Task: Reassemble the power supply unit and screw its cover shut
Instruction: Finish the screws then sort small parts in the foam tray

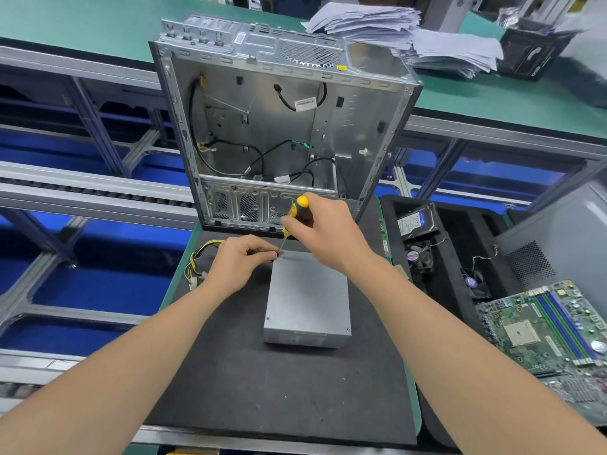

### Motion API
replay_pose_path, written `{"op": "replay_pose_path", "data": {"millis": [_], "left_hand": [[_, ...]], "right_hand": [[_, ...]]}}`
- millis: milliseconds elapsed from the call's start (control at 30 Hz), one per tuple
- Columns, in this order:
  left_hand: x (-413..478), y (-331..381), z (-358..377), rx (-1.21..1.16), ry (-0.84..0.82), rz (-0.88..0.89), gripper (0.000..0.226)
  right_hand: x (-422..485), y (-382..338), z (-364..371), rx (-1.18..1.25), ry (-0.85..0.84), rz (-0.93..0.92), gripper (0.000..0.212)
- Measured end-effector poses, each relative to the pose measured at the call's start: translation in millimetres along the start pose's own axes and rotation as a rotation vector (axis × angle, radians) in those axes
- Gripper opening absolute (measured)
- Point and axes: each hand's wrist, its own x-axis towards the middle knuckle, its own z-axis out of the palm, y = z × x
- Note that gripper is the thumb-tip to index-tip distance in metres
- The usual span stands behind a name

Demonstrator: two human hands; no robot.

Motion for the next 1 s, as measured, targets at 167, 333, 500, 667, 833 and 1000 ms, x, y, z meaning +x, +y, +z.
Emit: {"op": "replay_pose_path", "data": {"millis": [167, 333, 500, 667, 833, 1000], "left_hand": [[-1.0, -1.6, -5.5, -0.016, -0.070, -0.001, 0.028], [-0.6, -1.1, -7.7, -0.048, -0.109, -0.041, 0.038], [2.3, 0.1, -8.3, -0.083, -0.130, -0.085, 0.038], [3.9, 3.3, -11.7, -0.115, -0.162, -0.113, 0.033], [4.8, 11.3, -11.7, -0.048, -0.162, -0.093, 0.018], [6.2, 12.0, -8.1, 0.085, -0.122, -0.096, 0.018]], "right_hand": [[3.8, -2.4, 1.8, -0.008, -0.002, 0.018, 0.024], [5.1, 3.0, 2.9, 0.010, 0.007, 0.075, 0.024], [5.3, 4.1, 1.5, 0.011, 0.020, 0.090, 0.026], [3.4, 1.5, -0.4, 0.025, 0.038, 0.102, 0.026], [3.0, 1.6, -2.7, 0.061, 0.042, 0.144, 0.028], [2.6, 1.7, -3.6, 0.060, 0.054, 0.143, 0.027]]}}
